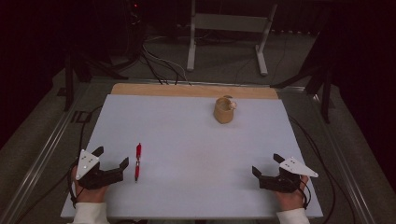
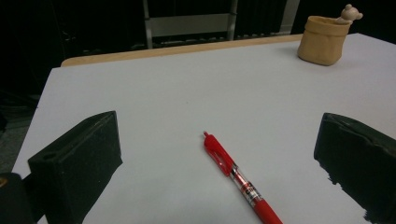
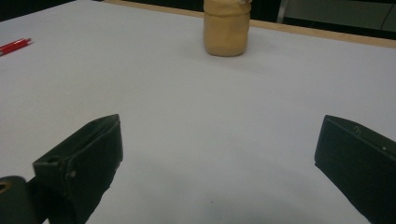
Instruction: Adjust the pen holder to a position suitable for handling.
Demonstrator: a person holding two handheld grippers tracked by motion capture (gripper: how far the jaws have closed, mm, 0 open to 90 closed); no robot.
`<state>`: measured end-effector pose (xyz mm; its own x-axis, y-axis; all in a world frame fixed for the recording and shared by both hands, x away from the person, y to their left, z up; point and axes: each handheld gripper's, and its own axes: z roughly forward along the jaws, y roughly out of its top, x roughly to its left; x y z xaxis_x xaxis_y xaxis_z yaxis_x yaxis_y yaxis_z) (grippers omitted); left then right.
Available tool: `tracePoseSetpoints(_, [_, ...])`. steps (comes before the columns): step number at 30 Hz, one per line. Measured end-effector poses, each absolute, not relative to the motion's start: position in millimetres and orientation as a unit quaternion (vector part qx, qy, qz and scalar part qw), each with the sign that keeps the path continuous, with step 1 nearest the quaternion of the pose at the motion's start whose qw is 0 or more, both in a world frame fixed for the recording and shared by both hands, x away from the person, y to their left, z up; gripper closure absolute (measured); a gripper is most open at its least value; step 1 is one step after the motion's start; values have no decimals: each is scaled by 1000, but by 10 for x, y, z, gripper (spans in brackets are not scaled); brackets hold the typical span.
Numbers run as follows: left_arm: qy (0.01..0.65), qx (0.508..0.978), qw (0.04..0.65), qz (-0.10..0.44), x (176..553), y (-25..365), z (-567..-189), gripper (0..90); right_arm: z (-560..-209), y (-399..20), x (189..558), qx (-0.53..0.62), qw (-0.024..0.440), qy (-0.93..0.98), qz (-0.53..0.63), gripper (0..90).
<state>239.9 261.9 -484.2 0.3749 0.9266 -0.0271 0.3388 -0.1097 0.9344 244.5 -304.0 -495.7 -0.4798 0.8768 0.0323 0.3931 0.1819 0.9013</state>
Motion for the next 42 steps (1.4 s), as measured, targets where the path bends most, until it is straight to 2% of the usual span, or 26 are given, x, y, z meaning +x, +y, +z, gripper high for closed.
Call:
tracePoseSetpoints(27, [482, 674, 469, 306, 2412, 2660, -4890, 13, -4912, -2967, 2493, 462, 259, 702, 477, 17])
tracePoseSetpoints(42, [483, 685, 453, 304, 2445, 2638, -4935, 13, -4731, -2768, 2732, 461, 248, 711, 468, 17])
